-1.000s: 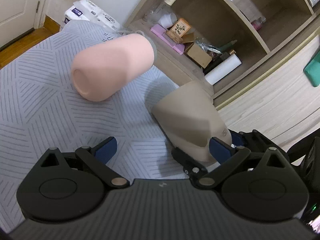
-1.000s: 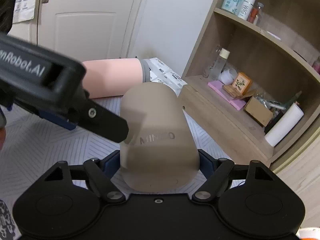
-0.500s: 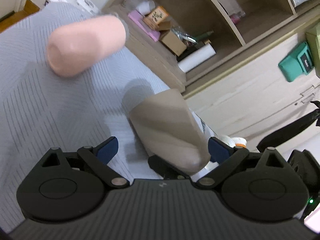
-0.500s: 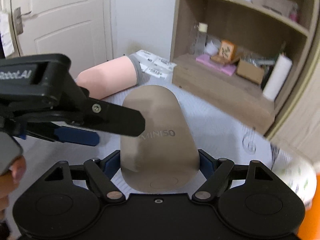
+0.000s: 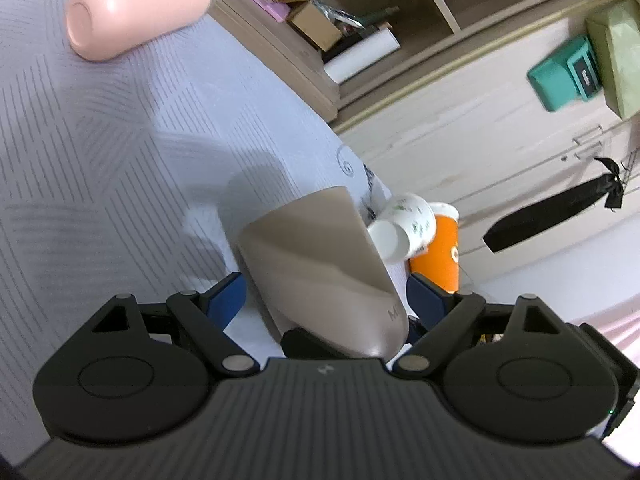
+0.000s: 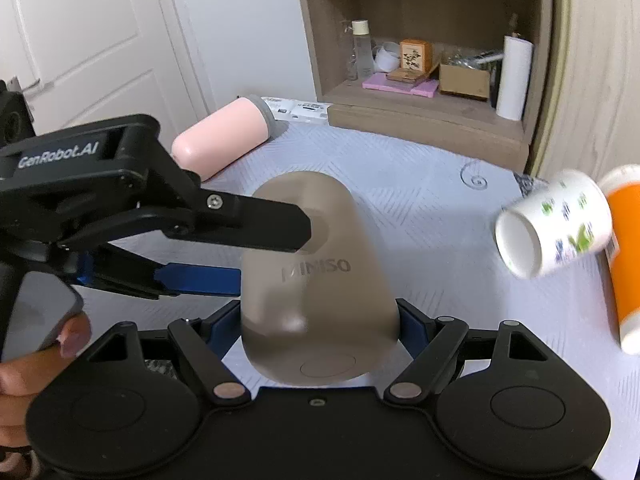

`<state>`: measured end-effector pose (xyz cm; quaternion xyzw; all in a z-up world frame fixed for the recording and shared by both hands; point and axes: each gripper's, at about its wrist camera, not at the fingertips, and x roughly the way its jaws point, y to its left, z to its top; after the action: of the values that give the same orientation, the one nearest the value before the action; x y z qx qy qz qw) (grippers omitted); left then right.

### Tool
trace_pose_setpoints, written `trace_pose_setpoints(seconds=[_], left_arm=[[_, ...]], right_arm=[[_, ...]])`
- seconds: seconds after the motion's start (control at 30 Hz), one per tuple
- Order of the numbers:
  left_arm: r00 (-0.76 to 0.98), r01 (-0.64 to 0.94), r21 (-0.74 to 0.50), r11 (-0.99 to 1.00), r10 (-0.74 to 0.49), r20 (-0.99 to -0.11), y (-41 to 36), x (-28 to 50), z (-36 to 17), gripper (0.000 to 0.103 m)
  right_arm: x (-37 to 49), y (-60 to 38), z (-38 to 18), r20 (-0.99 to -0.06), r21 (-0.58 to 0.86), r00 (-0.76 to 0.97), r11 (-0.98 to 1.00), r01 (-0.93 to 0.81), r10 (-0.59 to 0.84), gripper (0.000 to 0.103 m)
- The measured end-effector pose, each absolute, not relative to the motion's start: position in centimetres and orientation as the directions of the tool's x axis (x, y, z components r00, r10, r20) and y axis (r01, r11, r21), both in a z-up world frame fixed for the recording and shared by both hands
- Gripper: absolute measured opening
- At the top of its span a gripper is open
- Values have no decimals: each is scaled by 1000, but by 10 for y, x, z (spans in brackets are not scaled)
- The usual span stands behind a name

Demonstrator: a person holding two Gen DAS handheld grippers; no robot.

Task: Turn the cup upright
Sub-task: 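Close the right gripper around the beige tumbler's base end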

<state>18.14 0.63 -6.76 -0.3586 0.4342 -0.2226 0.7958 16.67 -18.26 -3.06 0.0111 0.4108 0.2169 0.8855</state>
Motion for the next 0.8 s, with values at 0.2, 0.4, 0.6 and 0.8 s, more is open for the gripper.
trace_pose_setpoints(seconds=[0.2,0.4,0.6,0.8], left_arm=[[488,66,-753,654,-679,-548,-3,166,-70,86],[474,73,-739,669,-676,-565,-6,158,-70,77],[462,98,-722,685,-674,-576,-7,159,-69,74],[448,103,-723,683,-681,-579,-5,160,-68,74]], right_arm=[[149,-190,-32,-725,268,547,903,-335,418,84],[141,-200,-32,-734,356,498,886,-296,461,82],[141,-199,-32,-741,382,472,878,-288,477,82],[148,-200,-29,-770,376,409,866,-331,490,83]])
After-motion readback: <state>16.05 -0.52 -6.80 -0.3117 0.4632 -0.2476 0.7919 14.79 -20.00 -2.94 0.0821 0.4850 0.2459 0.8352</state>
